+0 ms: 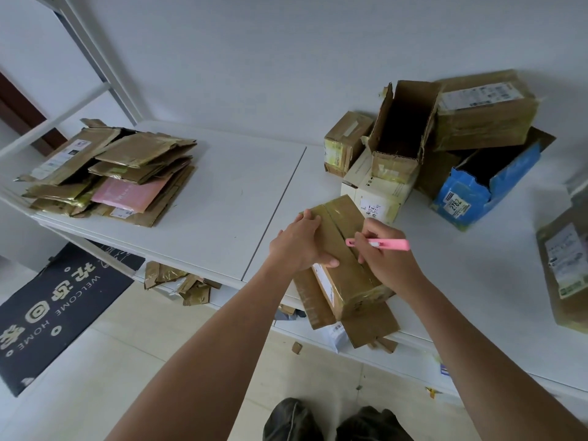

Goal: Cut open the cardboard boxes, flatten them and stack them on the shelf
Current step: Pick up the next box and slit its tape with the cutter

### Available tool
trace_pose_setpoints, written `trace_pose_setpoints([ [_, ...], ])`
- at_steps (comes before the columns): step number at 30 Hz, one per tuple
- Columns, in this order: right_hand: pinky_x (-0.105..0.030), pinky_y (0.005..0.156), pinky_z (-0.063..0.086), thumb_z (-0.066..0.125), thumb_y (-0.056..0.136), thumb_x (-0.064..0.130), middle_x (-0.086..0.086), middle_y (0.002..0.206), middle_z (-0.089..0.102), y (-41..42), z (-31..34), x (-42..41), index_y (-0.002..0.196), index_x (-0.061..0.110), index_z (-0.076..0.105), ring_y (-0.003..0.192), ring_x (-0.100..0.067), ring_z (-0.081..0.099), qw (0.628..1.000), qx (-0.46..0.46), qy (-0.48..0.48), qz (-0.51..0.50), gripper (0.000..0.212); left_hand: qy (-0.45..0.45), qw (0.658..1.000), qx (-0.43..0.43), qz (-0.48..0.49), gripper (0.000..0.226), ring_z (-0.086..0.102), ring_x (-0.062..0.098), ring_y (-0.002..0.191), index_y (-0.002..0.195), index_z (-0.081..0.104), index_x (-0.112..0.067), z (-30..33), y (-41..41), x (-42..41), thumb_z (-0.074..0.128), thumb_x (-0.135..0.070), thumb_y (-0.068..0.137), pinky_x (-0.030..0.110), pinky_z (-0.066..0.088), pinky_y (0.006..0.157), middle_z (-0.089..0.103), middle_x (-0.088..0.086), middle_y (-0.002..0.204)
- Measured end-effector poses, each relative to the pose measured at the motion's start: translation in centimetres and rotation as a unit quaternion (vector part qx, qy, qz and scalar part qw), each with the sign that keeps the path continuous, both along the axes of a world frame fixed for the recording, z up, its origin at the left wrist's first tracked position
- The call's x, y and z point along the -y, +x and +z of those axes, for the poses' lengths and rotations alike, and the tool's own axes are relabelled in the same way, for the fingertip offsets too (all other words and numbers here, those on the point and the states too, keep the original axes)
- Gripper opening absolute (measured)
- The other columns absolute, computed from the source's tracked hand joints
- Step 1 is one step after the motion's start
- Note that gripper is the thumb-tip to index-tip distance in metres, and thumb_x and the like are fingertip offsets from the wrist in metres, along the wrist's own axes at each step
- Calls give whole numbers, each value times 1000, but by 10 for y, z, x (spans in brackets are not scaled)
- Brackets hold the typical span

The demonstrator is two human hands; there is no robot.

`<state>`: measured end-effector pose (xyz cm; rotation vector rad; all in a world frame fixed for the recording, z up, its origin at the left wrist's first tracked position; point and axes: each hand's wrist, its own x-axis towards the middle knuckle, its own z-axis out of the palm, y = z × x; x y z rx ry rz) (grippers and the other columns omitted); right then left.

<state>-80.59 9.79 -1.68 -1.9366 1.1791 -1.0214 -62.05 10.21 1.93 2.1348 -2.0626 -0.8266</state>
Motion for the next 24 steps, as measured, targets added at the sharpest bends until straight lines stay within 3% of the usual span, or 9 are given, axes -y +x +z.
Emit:
trace_pose_setpoints([
  [2, -17, 44, 45, 60, 95, 5, 0, 55, 55, -14, -1, -18, 71, 6, 50, 49, -12, 58, 1000, 8, 14, 9, 26, 1, 1000, 5, 0, 98, 26, 22, 146, 150, 35, -17, 0, 0, 1, 83, -47, 71, 49, 34, 108, 22, -2, 161],
  [5, -30, 43, 51, 58, 96, 7, 1, 56, 56, -37, -3, -50, 74, 9, 50, 48, -13, 57, 1000, -1, 2, 24, 23, 10, 1000, 14, 0, 99, 27, 24, 146, 151, 33, -18, 0, -1, 2, 83, -47, 71, 50, 35, 108, 20, -2, 162],
  [10, -13, 51, 45, 55, 97, 10, 5, 60, 55, -56, -4, -84, 77, 16, 48, 51, -9, 57, 999, 29, -16, 9, 22, 10, 1000, 11, 6, 99, 30, 25, 144, 151, 33, -18, 2, -3, 2, 84, -44, 71, 48, 36, 105, 23, -2, 160],
  [17, -20, 53, 47, 56, 98, 6, 1, 61, 58, -57, -1, -89, 75, 11, 50, 55, -12, 59, 998, 53, 29, -14, 24, 2, 999, 36, -8, 103, 26, 25, 146, 156, 24, -19, 1, -3, 1, 81, -47, 74, 48, 35, 108, 17, -2, 163],
  [21, -16, 60, 49, 56, 96, 4, -5, 58, 59, -72, 4, -97, 70, 7, 48, 52, -8, 59, 978, 171, 42, -114, 27, -1, 999, 50, -16, 102, 26, 23, 146, 156, 21, -17, -1, -3, -2, 75, -54, 77, 44, 35, 108, 15, -2, 164],
  [24, -13, 61, 48, 56, 96, 2, -9, 62, 62, -89, 3, -100, 71, 4, 49, 54, -8, 61, 955, 206, 46, -209, 26, -25, 998, 56, -29, 96, 26, 23, 146, 153, 24, -9, -3, -9, -5, 68, -57, 82, 38, 32, 110, 20, 5, 162],
])
